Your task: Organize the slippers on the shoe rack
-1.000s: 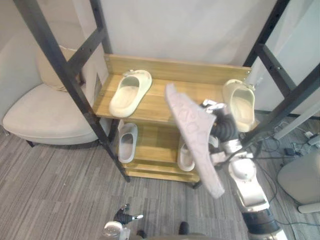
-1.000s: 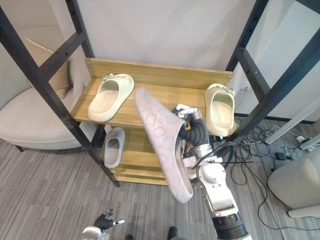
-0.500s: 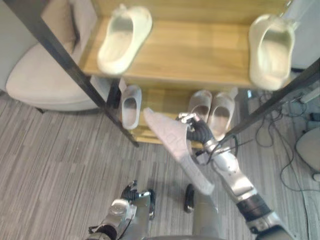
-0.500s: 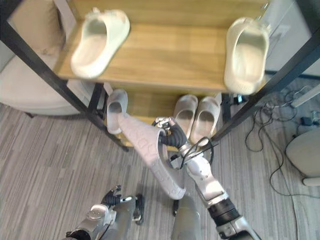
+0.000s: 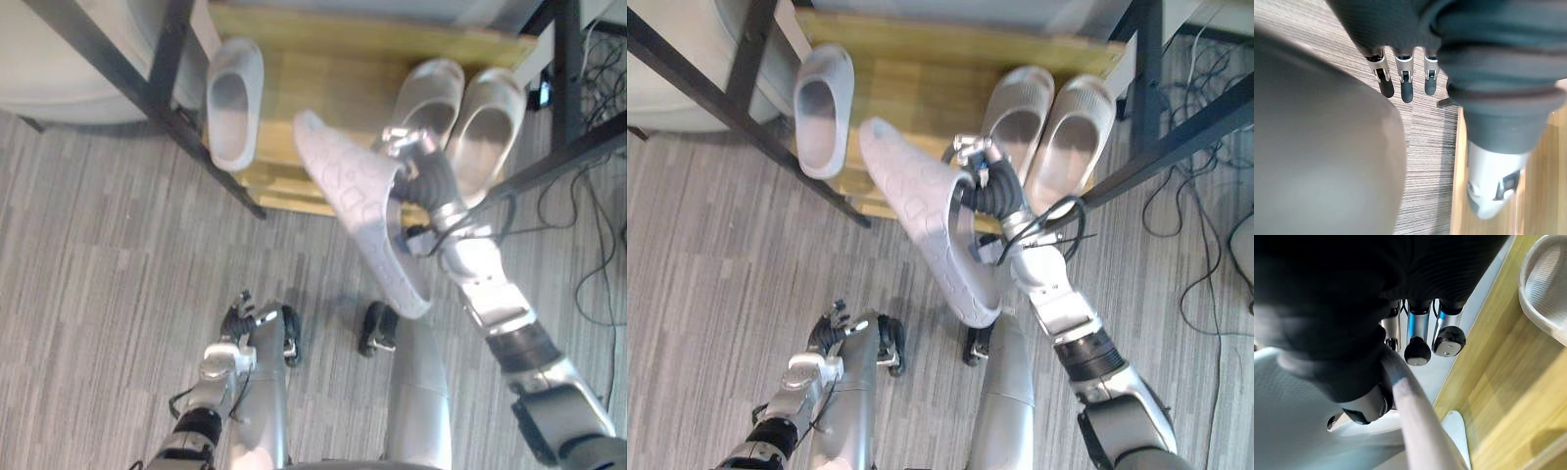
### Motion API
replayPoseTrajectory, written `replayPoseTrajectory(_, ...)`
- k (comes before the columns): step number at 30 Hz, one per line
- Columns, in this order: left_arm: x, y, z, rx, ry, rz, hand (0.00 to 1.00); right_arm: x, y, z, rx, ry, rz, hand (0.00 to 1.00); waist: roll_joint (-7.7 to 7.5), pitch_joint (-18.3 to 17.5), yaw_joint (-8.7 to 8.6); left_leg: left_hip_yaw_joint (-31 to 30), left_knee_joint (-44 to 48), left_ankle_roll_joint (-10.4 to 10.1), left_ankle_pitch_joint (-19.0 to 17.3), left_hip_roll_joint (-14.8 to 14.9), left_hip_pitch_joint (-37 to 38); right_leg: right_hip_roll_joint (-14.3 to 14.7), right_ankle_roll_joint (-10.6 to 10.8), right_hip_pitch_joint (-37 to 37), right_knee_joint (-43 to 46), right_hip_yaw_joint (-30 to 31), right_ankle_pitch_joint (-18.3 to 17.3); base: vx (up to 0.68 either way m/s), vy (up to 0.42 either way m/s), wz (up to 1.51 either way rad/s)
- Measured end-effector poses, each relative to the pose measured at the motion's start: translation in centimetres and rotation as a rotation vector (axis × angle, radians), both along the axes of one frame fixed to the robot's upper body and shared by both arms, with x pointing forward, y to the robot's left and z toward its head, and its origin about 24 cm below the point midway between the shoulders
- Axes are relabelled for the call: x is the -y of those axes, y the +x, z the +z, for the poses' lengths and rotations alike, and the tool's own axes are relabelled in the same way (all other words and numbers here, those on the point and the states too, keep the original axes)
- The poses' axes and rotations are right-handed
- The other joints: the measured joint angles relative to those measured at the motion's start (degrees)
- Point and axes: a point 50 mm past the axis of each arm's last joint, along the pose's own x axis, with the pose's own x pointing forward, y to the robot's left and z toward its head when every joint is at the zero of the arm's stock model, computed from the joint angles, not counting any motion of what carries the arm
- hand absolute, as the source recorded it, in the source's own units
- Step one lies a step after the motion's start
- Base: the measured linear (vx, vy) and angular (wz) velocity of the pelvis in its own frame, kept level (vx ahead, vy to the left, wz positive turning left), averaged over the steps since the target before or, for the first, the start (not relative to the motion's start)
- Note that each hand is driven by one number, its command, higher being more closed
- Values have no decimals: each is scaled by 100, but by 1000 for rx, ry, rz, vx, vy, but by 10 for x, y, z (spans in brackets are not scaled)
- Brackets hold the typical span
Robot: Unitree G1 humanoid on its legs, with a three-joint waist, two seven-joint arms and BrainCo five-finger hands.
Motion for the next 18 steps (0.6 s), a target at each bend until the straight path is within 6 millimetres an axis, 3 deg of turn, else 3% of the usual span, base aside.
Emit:
replayPoseTrajectory(3,0,5,8,39,-8,16,0,-1,3,19,72,3,-31,100,-3,33,55,-7,57,-11,6,-3,-196,-35,-27,-206,78,-6,-16,10,-4,6)
replayPoseTrajectory(12,-1,13,20,104,-46,57,0,14,44,65,102,32,-262,100,-8,32,223,-69,153,-34,19,8,-612,-155,-86,-496,247,-158,-138,50,-2,12)
replayPoseTrajectory(18,2,17,24,123,-57,74,0,27,70,68,12,40,-413,100,-9,30,314,-133,166,-37,20,3,-736,-173,-69,-549,243,-231,-155,29,13,4)
